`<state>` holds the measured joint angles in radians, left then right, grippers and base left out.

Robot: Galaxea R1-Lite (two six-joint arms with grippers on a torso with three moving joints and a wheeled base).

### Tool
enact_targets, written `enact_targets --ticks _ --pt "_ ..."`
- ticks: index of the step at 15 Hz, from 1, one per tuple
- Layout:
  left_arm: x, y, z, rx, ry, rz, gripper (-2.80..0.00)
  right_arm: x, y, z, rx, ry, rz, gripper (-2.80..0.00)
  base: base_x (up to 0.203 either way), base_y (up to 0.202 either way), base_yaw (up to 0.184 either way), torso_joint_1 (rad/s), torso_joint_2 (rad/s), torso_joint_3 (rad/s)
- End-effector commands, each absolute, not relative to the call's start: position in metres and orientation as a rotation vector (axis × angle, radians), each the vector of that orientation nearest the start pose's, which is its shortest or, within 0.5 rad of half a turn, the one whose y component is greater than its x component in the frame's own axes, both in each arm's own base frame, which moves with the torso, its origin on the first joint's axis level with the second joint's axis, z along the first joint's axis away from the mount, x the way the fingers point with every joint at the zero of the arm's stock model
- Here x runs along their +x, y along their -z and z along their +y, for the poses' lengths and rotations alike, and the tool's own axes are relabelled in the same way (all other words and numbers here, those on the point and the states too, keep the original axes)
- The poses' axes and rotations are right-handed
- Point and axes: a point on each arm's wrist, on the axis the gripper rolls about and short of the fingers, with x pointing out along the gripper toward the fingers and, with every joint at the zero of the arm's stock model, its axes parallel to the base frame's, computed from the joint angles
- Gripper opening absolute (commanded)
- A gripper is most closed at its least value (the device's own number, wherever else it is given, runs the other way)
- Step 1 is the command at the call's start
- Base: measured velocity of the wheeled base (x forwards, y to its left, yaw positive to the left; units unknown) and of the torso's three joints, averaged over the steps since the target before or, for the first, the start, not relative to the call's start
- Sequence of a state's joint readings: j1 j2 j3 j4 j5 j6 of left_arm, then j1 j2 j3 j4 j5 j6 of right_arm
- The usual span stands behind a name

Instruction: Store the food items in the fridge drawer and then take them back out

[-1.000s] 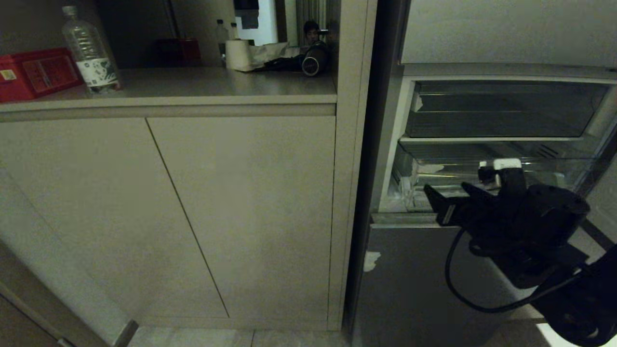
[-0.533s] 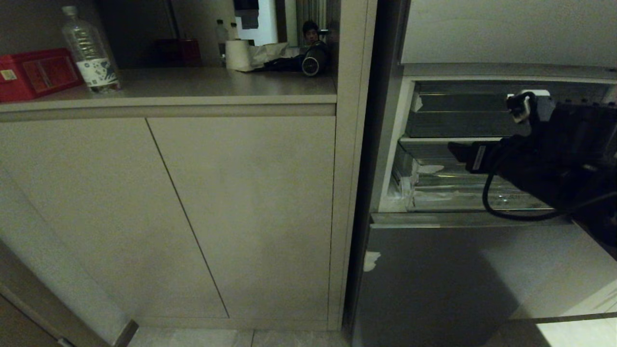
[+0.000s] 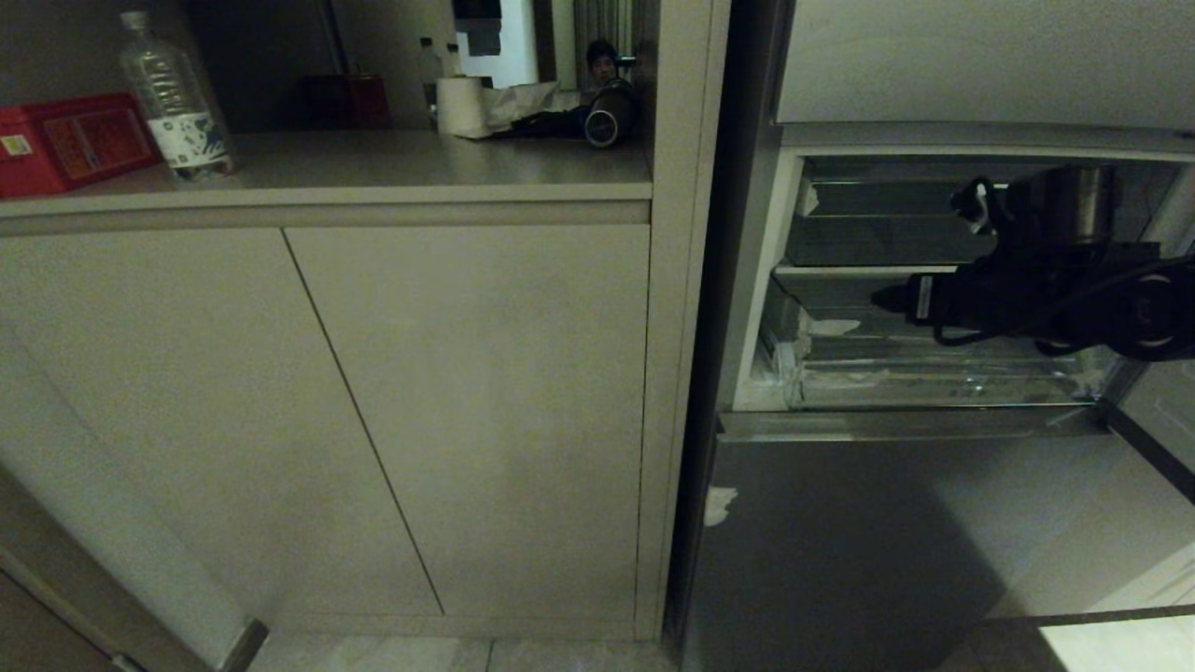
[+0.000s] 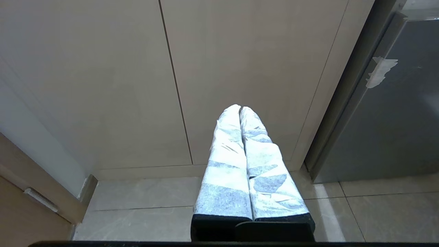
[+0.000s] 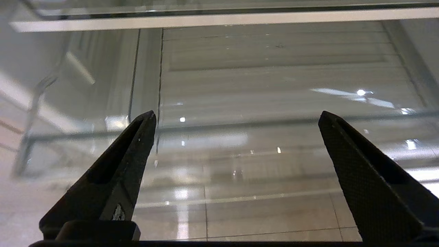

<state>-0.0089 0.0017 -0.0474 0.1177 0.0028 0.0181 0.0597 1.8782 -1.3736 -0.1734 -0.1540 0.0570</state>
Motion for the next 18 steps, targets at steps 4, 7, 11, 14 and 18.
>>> enact_targets --ticks 4,7,11,14,18 --pt "-0.027 -0.077 0.0 0.019 0.005 0.072 -2.8 0.411 -0.22 0.006 0.039 0.088 0.329 0.0 0.0 0.0 0.0 0.0 0.0 0.0" --pt "-0.027 -0.077 0.0 0.019 0.007 0.072 -2.8 0.419 -0.22 0.004 0.039 0.089 0.324 0.0 0.0 0.0 0.0 0.0 0.0 0.0" --pt "-0.027 -0.077 0.0 0.019 0.007 0.072 -2.8 0.415 -0.232 0.003 0.036 0.097 0.436 0.0 0.0 0.0 0.0 0.0 0.0 0.0" --pt "-0.027 -0.077 0.0 0.019 0.007 0.072 -2.8 0.413 -0.249 0.001 0.033 0.107 0.524 0.0 0.0 0.0 0.0 0.0 0.0 0.0" --pt "-0.027 -0.077 0.0 0.019 0.007 0.072 -2.8 0.408 -0.253 -0.002 0.03 0.116 0.614 0.0 0.0 0.0 0.0 0.0 0.0 0.0"
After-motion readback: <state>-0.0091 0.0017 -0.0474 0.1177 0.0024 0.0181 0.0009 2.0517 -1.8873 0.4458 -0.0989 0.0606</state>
